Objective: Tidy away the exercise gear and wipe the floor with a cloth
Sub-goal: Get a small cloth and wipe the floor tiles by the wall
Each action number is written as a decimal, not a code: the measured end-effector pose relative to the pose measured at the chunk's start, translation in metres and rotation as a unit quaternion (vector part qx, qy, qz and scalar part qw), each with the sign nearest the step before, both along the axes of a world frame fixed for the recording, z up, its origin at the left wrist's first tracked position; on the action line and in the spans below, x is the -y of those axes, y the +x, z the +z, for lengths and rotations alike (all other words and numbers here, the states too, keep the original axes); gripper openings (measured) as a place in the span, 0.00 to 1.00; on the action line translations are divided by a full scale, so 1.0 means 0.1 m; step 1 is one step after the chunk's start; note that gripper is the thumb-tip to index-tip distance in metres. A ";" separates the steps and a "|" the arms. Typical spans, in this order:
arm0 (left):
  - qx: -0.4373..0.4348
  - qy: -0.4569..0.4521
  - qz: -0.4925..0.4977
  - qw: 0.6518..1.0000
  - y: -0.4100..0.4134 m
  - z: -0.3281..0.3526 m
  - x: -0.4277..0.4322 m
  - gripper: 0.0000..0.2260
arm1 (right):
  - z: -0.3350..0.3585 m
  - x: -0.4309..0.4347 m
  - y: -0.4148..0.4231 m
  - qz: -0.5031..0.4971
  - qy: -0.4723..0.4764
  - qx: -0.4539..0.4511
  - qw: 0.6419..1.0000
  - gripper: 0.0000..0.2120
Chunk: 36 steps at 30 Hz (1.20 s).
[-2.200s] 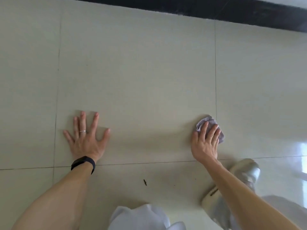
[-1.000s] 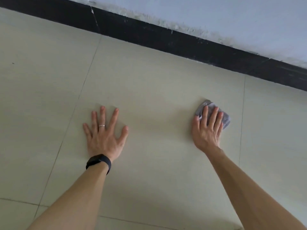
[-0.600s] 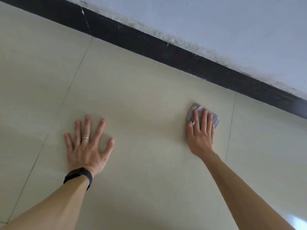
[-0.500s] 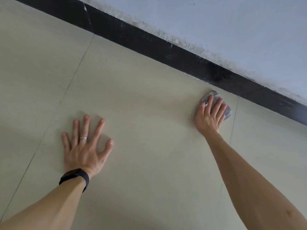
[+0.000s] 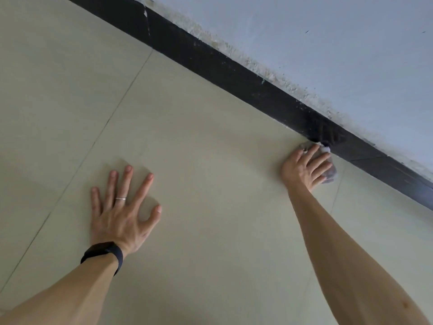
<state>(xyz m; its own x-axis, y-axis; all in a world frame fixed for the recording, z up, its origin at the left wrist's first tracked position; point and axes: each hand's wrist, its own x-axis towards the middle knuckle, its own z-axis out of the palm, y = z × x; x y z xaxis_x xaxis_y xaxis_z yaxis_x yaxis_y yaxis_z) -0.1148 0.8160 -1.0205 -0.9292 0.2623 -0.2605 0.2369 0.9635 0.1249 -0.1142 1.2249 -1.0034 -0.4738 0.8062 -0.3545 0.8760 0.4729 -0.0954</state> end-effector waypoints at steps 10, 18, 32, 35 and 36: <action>0.008 0.013 0.008 1.000 0.01 0.02 0.00 0.34 | 0.04 1.20 0.38 0.455 -0.048 -0.083 0.885 0.25; 0.016 0.004 -0.005 1.000 -0.01 0.04 0.02 0.33 | -0.10 1.33 0.20 0.239 0.053 -0.110 0.963 0.28; 0.018 0.022 -0.006 1.000 0.01 0.06 0.00 0.32 | -0.05 2.18 0.94 0.244 -0.021 -0.102 0.964 0.27; -0.001 0.037 -0.017 0.999 0.01 0.09 0.02 0.32 | 0.04 2.92 1.87 0.461 -0.051 -0.085 0.882 0.27; 0.001 0.036 -0.021 0.999 0.01 0.09 0.02 0.31 | 0.06 3.04 2.17 0.516 -0.057 -0.079 0.851 0.26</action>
<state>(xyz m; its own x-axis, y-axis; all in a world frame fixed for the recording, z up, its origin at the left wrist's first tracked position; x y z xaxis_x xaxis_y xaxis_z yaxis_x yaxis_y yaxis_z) -0.1140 0.8137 -1.0114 -0.9165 0.3194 -0.2410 0.2773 0.9412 0.1931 0.1027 0.9212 -0.9978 -0.9577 -0.1037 -0.2685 -0.0281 0.9621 -0.2712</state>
